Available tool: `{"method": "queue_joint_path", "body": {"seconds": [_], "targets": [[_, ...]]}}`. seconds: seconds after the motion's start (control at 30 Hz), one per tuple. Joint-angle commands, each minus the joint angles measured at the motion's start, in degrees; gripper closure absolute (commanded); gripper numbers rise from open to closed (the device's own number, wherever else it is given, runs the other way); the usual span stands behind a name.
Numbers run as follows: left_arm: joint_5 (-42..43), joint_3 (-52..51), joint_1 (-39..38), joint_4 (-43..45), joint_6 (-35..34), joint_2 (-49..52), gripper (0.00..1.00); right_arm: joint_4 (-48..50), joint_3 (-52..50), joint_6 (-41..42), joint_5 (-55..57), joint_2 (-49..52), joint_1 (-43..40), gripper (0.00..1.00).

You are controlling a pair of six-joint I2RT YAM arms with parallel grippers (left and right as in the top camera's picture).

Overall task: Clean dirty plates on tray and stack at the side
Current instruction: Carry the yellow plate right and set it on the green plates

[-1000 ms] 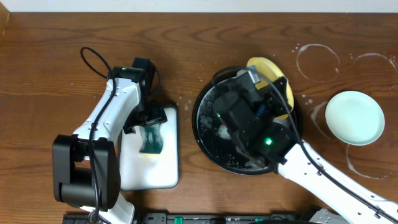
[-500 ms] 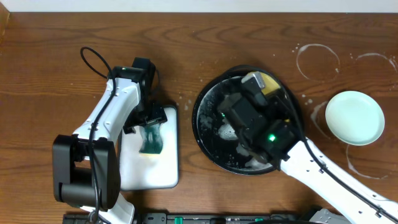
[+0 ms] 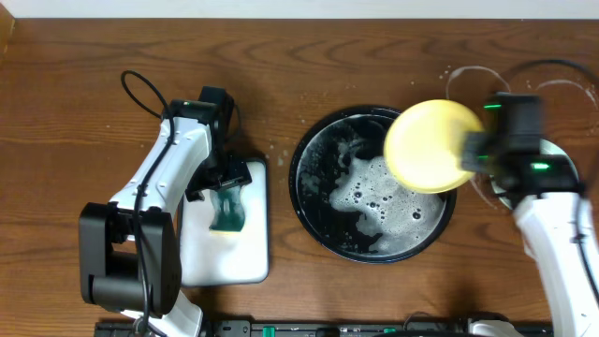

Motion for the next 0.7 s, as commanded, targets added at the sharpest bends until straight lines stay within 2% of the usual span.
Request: {"method": "queue_joint_path", "body": {"seconds": [0.0,0.1,0.23,0.5,0.67], "targets": [[-0.72,0.00,0.07,-0.31,0.31,-0.02,0.20,0.11,0.90,1.51,-18.36,0.33,-13.35,0.99],[-0.72,0.00,0.07,-0.31,0.31,-0.02,0.20,0.17,0.90,1.97,-22.36,2.38,-23.15,0.99],[-0.72,0.00,0.07,-0.31,0.31,-0.02,0.20,0.22,0.90,2.64,-25.05,5.22,-32.15,0.99],[-0.72,0.00,0.07,-0.31,0.31,-0.02,0.20,1.97,0.90,4.48,-24.61,10.62,-41.51,0.99],[-0.72,0.00,0.07,-0.31,0.31,-0.02,0.19,3.43,0.90,4.94,-20.76,14.67,-44.06,0.99]]}}
